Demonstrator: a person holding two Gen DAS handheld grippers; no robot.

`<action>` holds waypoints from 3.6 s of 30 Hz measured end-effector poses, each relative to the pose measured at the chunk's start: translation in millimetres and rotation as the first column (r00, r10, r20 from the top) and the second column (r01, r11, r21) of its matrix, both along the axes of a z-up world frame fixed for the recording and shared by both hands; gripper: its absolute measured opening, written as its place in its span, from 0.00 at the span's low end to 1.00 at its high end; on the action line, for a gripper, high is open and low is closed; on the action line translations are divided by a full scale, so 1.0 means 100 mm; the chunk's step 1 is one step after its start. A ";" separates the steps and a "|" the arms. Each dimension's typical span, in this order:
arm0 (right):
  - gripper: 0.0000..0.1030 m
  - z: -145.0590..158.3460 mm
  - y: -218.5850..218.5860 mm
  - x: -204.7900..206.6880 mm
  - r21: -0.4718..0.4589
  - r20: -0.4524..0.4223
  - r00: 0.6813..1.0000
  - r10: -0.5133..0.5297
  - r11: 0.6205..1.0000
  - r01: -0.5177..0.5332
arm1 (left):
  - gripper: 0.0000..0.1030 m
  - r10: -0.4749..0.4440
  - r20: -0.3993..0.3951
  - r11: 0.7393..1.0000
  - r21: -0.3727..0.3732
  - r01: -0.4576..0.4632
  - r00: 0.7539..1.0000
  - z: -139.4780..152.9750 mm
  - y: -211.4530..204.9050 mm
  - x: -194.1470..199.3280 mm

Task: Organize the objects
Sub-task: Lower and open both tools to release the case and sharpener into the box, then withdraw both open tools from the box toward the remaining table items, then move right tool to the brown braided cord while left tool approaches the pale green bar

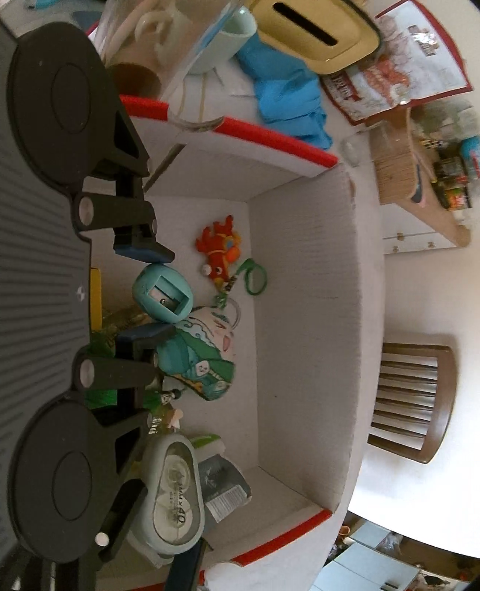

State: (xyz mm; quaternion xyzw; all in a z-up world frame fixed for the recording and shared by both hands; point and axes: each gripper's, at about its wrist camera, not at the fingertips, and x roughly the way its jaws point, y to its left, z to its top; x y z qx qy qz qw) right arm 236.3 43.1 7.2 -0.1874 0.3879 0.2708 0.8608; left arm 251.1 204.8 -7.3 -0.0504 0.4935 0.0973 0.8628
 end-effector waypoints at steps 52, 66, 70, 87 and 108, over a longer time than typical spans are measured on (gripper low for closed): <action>0.84 0.78 -1.32 -0.36 0.336 -0.007 0.998 -0.066 0.940 0.064 | 0.82 -0.153 0.270 0.988 0.050 0.145 0.951 1.02 -1.14 -0.80; 0.86 0.83 -2.17 -0.42 0.368 -0.008 0.988 -0.153 0.918 0.145 | 0.97 -0.196 0.299 0.979 0.011 0.202 0.934 1.03 -1.80 -0.75; 0.86 0.79 -2.40 -0.39 0.363 -0.016 0.983 -0.181 0.915 0.175 | 1.00 -0.184 0.307 0.981 0.002 0.193 0.934 0.97 -1.97 -0.69; 0.86 0.36 -3.16 -0.15 0.286 -0.004 0.963 -0.270 0.922 0.260 | 1.00 -0.186 0.299 0.980 -0.017 0.200 0.936 0.48 -2.52 -0.30; 0.76 -0.38 -2.90 0.26 0.120 -0.060 0.996 -0.064 0.990 0.070 | 0.99 -0.315 0.231 0.949 0.076 0.306 0.921 -0.12 -2.92 0.17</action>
